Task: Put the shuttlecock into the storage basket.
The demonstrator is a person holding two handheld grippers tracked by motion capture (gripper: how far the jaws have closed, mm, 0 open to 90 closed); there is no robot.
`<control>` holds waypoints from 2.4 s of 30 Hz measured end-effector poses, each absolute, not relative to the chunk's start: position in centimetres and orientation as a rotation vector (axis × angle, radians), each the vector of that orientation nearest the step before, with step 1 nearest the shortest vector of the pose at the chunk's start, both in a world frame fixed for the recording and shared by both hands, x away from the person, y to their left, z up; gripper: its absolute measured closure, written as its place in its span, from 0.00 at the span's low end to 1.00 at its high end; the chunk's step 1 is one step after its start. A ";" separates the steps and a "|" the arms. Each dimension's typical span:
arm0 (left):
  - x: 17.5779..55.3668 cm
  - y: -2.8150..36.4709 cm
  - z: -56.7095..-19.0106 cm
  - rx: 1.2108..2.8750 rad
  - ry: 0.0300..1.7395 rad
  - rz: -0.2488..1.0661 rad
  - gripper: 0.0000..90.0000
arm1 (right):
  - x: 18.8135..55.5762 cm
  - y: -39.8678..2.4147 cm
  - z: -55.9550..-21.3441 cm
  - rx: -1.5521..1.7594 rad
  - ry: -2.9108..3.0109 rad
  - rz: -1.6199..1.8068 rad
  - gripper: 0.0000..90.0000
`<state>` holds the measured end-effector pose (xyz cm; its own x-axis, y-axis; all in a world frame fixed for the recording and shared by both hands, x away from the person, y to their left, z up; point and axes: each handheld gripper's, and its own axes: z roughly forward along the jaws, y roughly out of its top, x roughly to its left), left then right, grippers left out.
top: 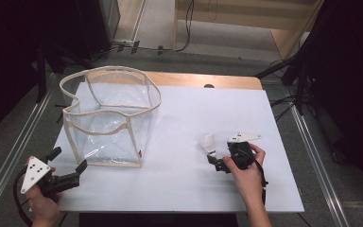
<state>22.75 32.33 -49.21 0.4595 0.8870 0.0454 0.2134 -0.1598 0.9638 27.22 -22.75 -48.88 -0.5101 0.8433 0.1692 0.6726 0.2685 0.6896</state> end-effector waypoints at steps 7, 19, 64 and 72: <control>22.8 32.4 -49.2 1.649 0.966 0.795 0.04 | 27.1 -22.2 -49.4 1.422 2.315 1.021 0.13; 22.8 32.3 -49.2 1.652 0.966 0.799 0.04 | 27.4 -21.3 -50.2 1.497 2.269 0.940 0.52; 22.5 32.1 -49.3 1.663 0.964 0.817 0.04 | 27.8 -20.8 -47.7 1.358 2.328 1.036 0.70; 22.5 32.1 -49.3 1.667 0.962 0.818 0.04 | 28.1 -20.6 -47.0 1.334 2.327 1.049 0.70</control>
